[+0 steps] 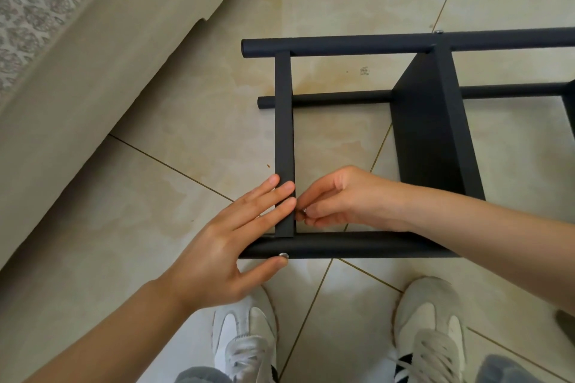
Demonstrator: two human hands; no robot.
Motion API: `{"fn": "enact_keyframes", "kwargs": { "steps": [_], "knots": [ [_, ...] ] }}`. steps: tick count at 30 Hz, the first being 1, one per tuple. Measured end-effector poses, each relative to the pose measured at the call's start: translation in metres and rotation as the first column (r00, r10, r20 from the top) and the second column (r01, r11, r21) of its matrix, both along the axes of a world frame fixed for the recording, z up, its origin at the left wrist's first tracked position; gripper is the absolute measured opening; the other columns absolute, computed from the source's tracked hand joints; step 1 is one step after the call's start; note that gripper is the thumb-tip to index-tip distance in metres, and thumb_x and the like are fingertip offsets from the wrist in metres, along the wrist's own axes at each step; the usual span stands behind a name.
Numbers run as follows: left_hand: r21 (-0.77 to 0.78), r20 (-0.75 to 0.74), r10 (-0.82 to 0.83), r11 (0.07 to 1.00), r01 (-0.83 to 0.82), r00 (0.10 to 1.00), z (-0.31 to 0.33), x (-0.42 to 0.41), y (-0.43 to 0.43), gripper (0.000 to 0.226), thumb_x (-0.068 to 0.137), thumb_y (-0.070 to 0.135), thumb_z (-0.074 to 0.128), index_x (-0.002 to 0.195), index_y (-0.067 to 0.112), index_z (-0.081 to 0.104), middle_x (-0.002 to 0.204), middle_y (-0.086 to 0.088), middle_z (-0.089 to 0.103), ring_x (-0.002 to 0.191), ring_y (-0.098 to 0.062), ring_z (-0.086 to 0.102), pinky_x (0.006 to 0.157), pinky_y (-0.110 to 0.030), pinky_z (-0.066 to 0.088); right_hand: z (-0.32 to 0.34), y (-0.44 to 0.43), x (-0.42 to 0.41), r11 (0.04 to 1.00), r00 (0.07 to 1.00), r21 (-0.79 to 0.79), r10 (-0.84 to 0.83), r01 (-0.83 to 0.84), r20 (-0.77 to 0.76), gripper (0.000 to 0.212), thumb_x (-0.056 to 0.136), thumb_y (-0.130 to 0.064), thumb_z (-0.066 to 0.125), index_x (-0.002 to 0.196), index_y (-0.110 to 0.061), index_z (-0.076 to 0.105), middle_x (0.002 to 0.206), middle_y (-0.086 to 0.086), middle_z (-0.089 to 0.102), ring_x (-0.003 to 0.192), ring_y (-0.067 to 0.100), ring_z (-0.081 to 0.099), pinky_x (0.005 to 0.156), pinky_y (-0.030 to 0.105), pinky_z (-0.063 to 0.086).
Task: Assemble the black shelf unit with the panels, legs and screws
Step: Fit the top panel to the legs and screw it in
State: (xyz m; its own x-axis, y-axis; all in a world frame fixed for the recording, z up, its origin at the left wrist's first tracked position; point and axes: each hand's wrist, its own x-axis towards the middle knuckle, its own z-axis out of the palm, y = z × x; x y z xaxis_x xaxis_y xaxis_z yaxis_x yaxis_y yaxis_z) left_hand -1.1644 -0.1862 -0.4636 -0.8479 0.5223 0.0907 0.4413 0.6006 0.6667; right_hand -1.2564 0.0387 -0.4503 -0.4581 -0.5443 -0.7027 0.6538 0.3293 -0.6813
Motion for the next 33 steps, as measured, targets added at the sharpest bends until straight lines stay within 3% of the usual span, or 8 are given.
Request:
{"fn": "enact_keyframes", "kwargs": {
  "steps": [5,10,17,33],
  "knots": [
    [0.049,0.018,0.027,0.998,-0.027,0.999,-0.002,0.002,0.003,0.064,0.093,0.033,0.065,0.148,0.011,0.042,0.161,0.001,0.034,0.151,-0.024,0.026,0.120,-0.043,0.029,-0.004,-0.009,-0.003,0.999,0.997,0.013,0.047,-0.048,0.068,0.014,0.090,-0.002,0.064,0.103,-0.006,0.069,0.083,0.005,0.075,0.080,0.013,0.070,0.085,0.028,0.058],
    [0.063,0.010,0.036,0.997,-0.037,0.999,-0.003,0.001,0.004,0.062,0.092,0.031,0.066,0.146,0.009,0.044,0.159,-0.001,0.037,0.150,-0.025,0.027,0.120,-0.041,0.030,-0.007,-0.018,-0.001,0.992,0.990,0.024,0.119,-0.121,0.073,0.013,0.091,-0.006,0.062,0.085,-0.011,0.072,0.079,0.003,0.073,0.076,0.014,0.066,0.086,0.030,0.053],
    [0.058,0.000,0.037,0.998,-0.037,0.999,-0.004,0.002,0.004,0.062,0.092,0.031,0.066,0.146,0.008,0.045,0.159,-0.003,0.038,0.150,-0.026,0.028,0.120,-0.040,0.030,-0.012,-0.022,0.001,0.986,0.986,0.042,0.158,-0.160,0.051,0.017,0.088,-0.005,0.063,0.102,0.002,0.070,0.081,0.004,0.069,0.074,0.013,0.060,0.077,0.025,0.050],
    [0.049,-0.022,0.035,0.998,-0.034,0.999,-0.003,0.000,0.005,0.062,0.091,0.031,0.066,0.145,0.006,0.046,0.158,-0.005,0.039,0.150,-0.027,0.029,0.120,-0.040,0.030,-0.018,-0.019,0.000,0.981,0.978,-0.012,0.196,-0.196,0.074,0.022,0.090,-0.007,0.062,0.108,0.004,0.067,0.086,0.006,0.067,0.078,0.013,0.060,0.076,0.022,0.050]
  ]
}}
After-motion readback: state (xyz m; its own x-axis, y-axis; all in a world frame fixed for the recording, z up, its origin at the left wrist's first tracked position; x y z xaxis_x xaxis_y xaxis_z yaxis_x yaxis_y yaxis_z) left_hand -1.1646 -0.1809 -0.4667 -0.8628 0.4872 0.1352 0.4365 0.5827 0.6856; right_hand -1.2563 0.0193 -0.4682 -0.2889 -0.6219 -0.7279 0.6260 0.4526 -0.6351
